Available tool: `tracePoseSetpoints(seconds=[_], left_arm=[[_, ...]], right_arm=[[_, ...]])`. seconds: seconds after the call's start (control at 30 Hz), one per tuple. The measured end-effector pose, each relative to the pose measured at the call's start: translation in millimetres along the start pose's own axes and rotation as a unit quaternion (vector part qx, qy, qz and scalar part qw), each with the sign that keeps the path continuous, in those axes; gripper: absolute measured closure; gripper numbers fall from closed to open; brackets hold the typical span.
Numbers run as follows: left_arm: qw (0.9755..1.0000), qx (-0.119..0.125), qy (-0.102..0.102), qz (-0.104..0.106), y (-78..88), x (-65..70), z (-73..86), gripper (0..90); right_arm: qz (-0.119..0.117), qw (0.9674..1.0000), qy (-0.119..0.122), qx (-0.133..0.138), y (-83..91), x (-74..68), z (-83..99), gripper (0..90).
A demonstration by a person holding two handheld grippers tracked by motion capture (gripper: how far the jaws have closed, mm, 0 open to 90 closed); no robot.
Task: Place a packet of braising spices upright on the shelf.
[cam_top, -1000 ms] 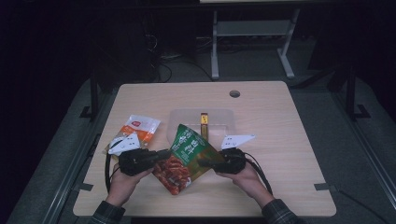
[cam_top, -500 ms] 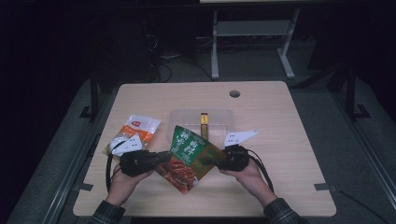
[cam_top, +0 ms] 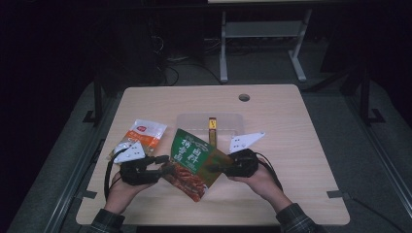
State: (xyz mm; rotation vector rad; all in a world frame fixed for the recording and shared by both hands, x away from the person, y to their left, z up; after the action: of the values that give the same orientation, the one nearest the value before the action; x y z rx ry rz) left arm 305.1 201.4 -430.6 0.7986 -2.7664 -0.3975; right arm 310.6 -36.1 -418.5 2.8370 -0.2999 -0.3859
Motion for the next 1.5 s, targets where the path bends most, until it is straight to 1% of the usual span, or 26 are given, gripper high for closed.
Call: tracePoseSetpoints(seconds=[0.13,0.17,0.2,0.23,0.27,0.3,0.37,0.4,0.5,0.57,0.6,0.67,0.7,0.83,0.87,0.93,1.03,1.13,1.23,1.37,1.47,1.5], left_arm=[[0.9997,-0.019,-0.011,-0.014,5.4,0.6,8.4,35.2],[0.9995,-0.028,-0.010,-0.015,7.0,0.9,11.5,34.1],[0.9993,-0.031,-0.015,-0.018,7.6,0.8,14.4,33.2],[0.9989,-0.038,-0.017,-0.023,8.4,1.1,18.4,31.8],[0.9987,-0.042,-0.018,-0.024,9.1,0.8,19.9,30.7],[0.9987,-0.042,-0.018,-0.024,9.7,-0.2,21.4,30.7],[0.9987,-0.039,-0.010,-0.030,9.7,-1.6,23.4,29.4],[0.9986,-0.042,-0.014,-0.031,9.9,-3.2,24.3,29.1],[0.9984,-0.043,-0.008,-0.036,8.6,-6.8,27.5,28.8],[0.9984,-0.045,-0.007,-0.034,6.9,-8.0,29.4,28.6],[0.9983,-0.048,-0.010,-0.033,5.2,-9.0,31.0,28.2],[0.9982,-0.051,-0.006,-0.031,2.4,-9.6,32.8,27.8],[0.9981,-0.054,-0.006,-0.029,1.2,-9.5,33.6,27.7],[0.9977,-0.062,-0.015,-0.025,-1.6,-7.3,35.9,27.1],[0.9973,-0.066,-0.020,-0.026,-1.7,-7.5,36.6,27.0],[0.9969,-0.071,-0.022,-0.027,-2.5,-7.2,37.5,26.8],[0.9972,-0.066,-0.022,-0.025,-2.8,-7.1,35.9,26.8],[0.9975,-0.063,-0.016,-0.025,-2.7,-6.3,35.8,26.8],[0.9975,-0.062,-0.018,-0.027,-1.9,-7.3,35.9,26.8],[0.9975,-0.062,-0.018,-0.028,-1.6,-7.9,35.8,26.8],[0.9976,-0.061,-0.018,-0.027,-1.9,-7.6,35.7,26.8],[0.9979,-0.058,-0.016,-0.026,-2.1,-7.3,35.5,26.8]], right_arm=[[-0.007,1.0000,0.002,-0.002,0.6,-0.5,-6.9,89.8],[-0.007,1.0000,0.003,0.000,0.7,-0.5,-8.0,89.8],[-0.009,1.0000,0.001,0.001,1.1,-0.9,-9.4,89.8],[-0.011,0.9999,0.002,0.001,1.4,-0.9,-10.7,89.8],[-0.011,0.9999,0.000,0.001,2.1,-2.0,-12.5,89.8],[-0.011,0.9999,-0.002,0.001,2.5,-2.5,-13.3,89.9],[-0.009,1.0000,0.001,0.001,4.1,-2.9,-15.2,89.8],[-0.010,0.9999,-0.001,0.002,5.2,-3.4,-16.6,89.8],[-0.006,1.0000,-0.004,0.005,8.1,-3.1,-20.2,89.8],[-0.006,0.9999,-0.009,0.009,10.7,-2.2,-23.0,89.8],[-0.006,0.9999,-0.012,0.010,11.6,-1.9,-23.9,89.8],[0.001,0.9998,-0.011,0.015,14.5,-0.7,-27.1,89.8],[0.003,0.9997,-0.015,0.017,15.6,-0.6,-28.1,89.8],[0.009,0.9993,-0.017,0.031,21.1,1.2,-34.5,89.8],[0.010,0.9992,-0.016,0.035,22.2,1.6,-36.6,89.8],[0.014,0.9990,-0.015,0.040,24.1,2.7,-40.7,89.8],[0.027,0.9983,-0.013,0.051,26.0,4.5,-48.7,89.8],[0.041,0.9972,-0.012,0.061,28.1,7.6,-56.5,89.8],[0.052,0.9960,-0.011,0.072,32.0,11.3,-64.9,89.8],[0.069,0.9934,-0.008,0.091,36.2,17.2,-77.2,89.8],[0.085,0.9912,-0.010,0.101,38.3,22.7,-83.8,89.8],[0.090,0.9906,-0.008,0.102,38.7,24.2,-85.0,89.9]])
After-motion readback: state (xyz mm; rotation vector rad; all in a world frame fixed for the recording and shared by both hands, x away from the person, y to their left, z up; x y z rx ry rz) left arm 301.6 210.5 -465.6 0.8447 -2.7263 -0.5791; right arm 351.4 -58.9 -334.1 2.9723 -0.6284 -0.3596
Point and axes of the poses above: each handheld gripper's, and its own axes: y roughly backward along the jaws, z roughly out of its underside, x roughly to its right, the point moved 6 cm from there along -y, roughly forward along the jaws, and after that the axes turned 10 degrees about x, right-handed, at the moved point
